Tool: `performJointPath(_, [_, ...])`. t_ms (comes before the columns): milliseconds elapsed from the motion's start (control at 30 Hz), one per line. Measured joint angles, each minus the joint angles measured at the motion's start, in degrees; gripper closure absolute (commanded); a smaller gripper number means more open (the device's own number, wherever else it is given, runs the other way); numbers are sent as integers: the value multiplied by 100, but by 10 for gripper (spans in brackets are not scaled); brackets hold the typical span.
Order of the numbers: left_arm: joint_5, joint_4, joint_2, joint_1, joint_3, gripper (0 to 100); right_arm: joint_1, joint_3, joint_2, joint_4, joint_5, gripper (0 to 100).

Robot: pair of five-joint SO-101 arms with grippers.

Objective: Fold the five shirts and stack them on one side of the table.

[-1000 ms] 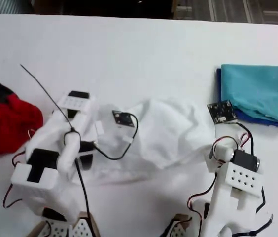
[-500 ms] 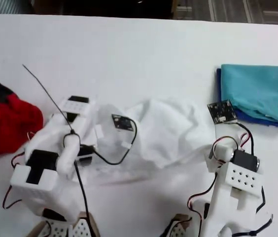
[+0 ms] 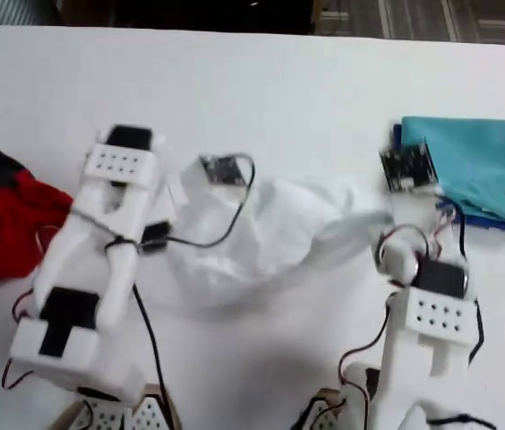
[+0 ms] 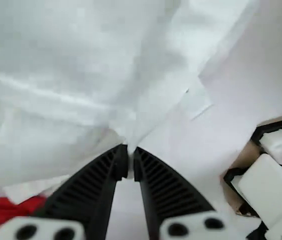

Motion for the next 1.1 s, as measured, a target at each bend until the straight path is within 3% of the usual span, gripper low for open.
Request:
performJointPath(267, [484, 88, -1301, -290, -273, 974, -18, -3332, 2488, 905, -264, 978])
performJointPath(467, [721, -70, -2444, -870, -273, 974, 9, -6734, 4633, 3068, -703, 978])
performJointPath(667, [949, -290, -3455, -1204, -273, 974, -281, -9864, 4967, 4413, -765, 978])
performJointPath(867, [1415, -695, -4255, -1301, -281, 974, -721, -10629, 4756, 4448, -800, 978])
performJointPath(1100, [1741, -1327, -5204, -1319, -281, 974, -1327, -10752, 3429, 4448, -791, 978])
